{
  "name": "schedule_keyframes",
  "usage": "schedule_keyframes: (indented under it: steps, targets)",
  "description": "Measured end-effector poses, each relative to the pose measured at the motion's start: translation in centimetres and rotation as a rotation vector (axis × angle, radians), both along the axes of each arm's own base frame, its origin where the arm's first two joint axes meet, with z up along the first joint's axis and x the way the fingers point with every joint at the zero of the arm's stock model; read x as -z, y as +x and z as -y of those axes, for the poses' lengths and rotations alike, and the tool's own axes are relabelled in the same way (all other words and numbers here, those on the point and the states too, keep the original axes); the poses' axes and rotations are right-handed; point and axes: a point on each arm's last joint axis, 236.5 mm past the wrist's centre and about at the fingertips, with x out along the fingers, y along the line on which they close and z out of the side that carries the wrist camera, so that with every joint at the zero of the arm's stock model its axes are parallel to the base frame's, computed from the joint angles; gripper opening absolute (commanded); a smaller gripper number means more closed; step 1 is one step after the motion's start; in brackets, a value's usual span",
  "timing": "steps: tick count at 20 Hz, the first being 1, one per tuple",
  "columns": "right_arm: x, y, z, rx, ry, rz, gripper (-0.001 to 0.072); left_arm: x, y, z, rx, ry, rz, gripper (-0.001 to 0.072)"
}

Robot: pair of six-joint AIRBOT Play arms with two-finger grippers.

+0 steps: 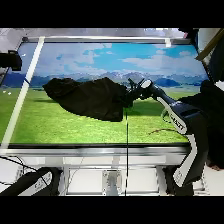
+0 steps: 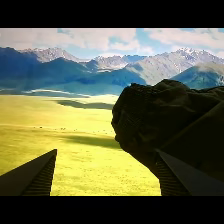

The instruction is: Fold the clothes and pants, and hang the long-sleeved shirts on hangers.

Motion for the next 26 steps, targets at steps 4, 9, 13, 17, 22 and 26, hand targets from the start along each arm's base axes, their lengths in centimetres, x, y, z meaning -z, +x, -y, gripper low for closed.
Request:
schedule_keyframes:
  steps: [4,9,13,17,22,26]
  targets:
    - [-0.7,1.7,-0.8,0.046,0.013,0.059,0.0005,0.0,0.0,0.0,0.0,0.0,-0.001,0.0699]
    - [-9.3,7.7,3.1,0.109,0.068,0.245,0.0005,0.0,0.0,-0.1,-0.002,0.002,-0.001,0.0699]
    - [-20.8,10.8,13.6,0.171,0.005,0.441,0.0004,0.0,0.0,-0.1,-0.002,0.002,-0.001,0.0699]
    - [-32.2,7.9,28.1,0.361,-0.143,0.561,0.0003,0.0,0.0,-0.1,-0.002,0.002,-0.001,0.0699]
    - [-39.6,-3.5,43.7,0.718,-0.34,0.527,0.0003,0.0,0.0,0.0,-0.012,-0.012,0.002,0.0699]
    - [-39.8,-13.8,51.2,0.983,-0.476,0.363,0.0003,0.0,0.0,0.0,-0.017,-0.019,0.004,0.0699]
